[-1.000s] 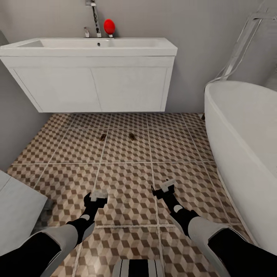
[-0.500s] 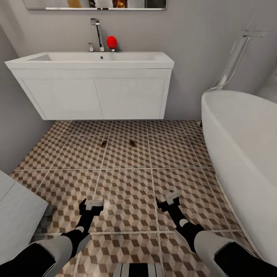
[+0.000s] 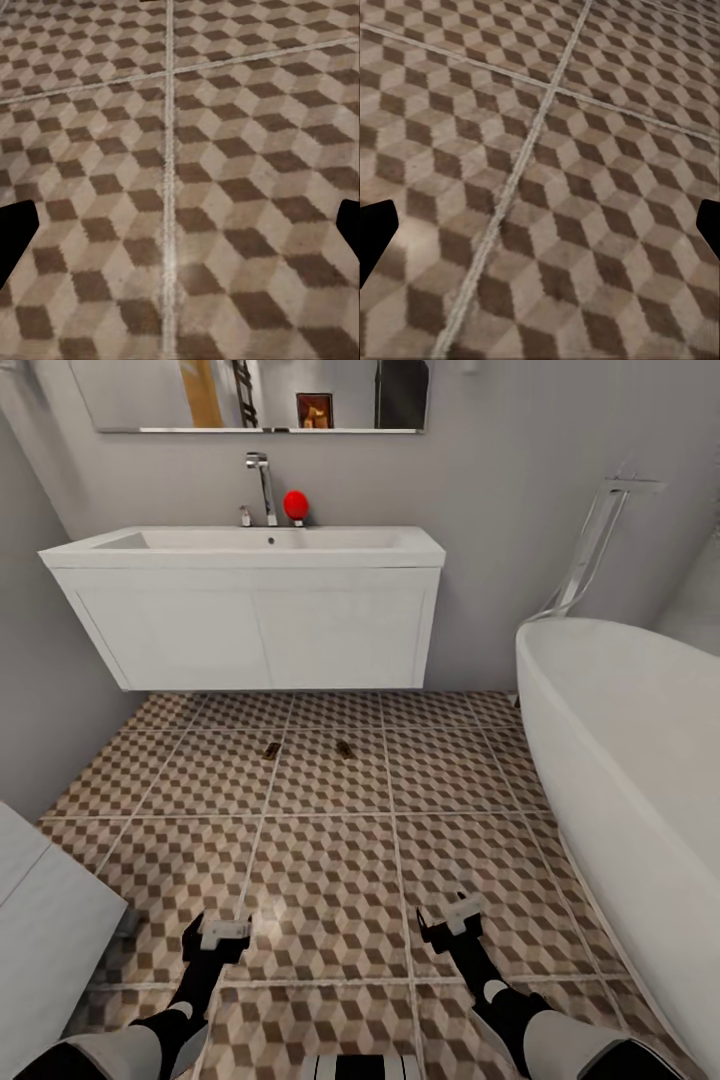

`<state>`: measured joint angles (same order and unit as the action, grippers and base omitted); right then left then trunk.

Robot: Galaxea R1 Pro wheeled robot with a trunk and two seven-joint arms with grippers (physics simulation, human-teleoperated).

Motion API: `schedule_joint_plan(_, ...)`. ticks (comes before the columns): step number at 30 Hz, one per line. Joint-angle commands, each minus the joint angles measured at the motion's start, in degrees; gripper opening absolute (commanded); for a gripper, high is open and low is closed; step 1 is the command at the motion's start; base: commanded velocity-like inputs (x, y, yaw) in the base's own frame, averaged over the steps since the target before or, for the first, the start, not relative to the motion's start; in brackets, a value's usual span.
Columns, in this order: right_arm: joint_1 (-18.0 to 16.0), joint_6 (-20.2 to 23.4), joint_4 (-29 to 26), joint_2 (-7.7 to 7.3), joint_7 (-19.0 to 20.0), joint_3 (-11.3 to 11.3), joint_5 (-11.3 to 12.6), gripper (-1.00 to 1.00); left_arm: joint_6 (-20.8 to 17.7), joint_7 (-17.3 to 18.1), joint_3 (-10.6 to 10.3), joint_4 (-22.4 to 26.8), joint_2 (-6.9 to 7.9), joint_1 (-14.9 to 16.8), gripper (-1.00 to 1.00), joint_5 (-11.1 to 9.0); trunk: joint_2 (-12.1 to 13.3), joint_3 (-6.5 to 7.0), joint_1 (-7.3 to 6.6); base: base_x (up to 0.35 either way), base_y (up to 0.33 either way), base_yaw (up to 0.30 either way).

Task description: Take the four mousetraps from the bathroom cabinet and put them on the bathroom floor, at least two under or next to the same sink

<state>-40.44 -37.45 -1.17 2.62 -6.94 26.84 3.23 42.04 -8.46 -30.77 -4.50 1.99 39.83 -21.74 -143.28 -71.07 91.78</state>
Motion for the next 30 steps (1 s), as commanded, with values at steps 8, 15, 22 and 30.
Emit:
schedule_joint_plan(8,3.52,-3.22,0.11,0.01,-0.26,0.49,0.54,1.00,0.74,-0.11,-0.52,-0.16,1.94,-5.20,1.00,-0.14,1.64,1.57,-0.99,0.000,0.000,0.000)
schedule_joint_plan(15,6.41,-7.83,0.12,-0.04,-0.38,0.49,0.62,1.00,3.81,-0.22,-0.52,-0.16,2.57,-8.33,1.00,-0.14,4.45,2.83,-2.53,0.000,0.000,0.000)
schedule_joint_plan(22,9.13,-10.09,0.12,-0.11,-3.63,0.44,0.64,1.00,4.83,-0.26,-0.52,-0.16,2.66,-10.55,1.00,-0.14,7.26,4.08,-4.07,0.000,0.000,0.000)
schedule_joint_plan(30,9.88,-10.87,0.12,-1.67,-5.67,0.41,0.64,1.00,4.67,-0.49,-0.52,-0.16,1.83,-10.95,1.00,-0.14,10.47,5.52,-5.82,0.000,0.000,0.000)
